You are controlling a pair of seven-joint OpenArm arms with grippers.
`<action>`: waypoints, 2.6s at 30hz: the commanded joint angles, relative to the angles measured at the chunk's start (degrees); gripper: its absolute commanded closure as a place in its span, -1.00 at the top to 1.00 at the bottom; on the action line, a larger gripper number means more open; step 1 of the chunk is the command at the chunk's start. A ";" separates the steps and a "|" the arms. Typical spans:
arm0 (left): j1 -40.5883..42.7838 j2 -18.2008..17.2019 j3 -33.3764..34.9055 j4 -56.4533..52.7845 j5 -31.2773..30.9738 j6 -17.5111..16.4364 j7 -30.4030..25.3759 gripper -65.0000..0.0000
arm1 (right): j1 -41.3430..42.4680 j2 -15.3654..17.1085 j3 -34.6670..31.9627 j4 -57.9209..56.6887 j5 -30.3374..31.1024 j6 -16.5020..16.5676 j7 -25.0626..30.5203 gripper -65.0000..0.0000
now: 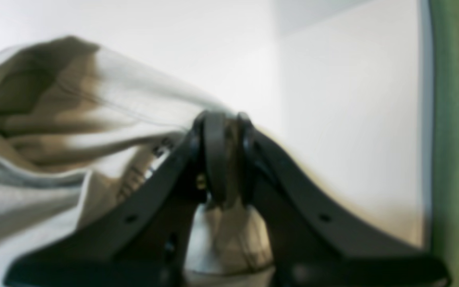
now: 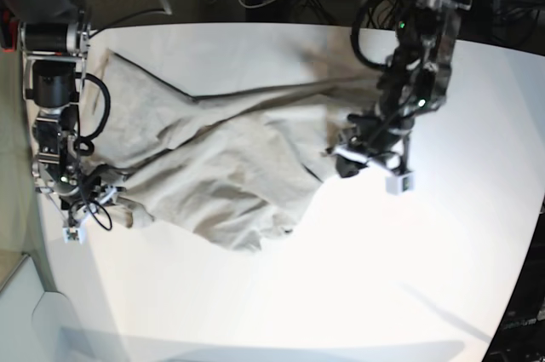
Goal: Layout the t-shirt on the table in an organized manner, then fold the t-shirt properly
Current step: 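Stretch the shirt between both grippers, then release with the left gripper, then release the shirt with the right gripper and move the left gripper onto the shirt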
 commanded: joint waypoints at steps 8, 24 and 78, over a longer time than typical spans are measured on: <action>-3.38 -3.29 3.45 -12.93 0.04 -0.07 -0.70 -0.99 | 0.56 -0.10 -0.16 -0.02 -0.41 -0.28 -2.38 -0.85; 17.63 -7.25 -21.60 4.30 0.57 -0.51 -2.28 -0.99 | 0.38 0.69 -0.16 -0.02 -0.15 -0.28 -2.29 -0.85; -6.72 6.65 -11.49 -1.24 12.79 -0.16 12.31 -0.08 | -32.15 -8.45 6.17 49.30 -0.50 6.49 -20.31 -0.39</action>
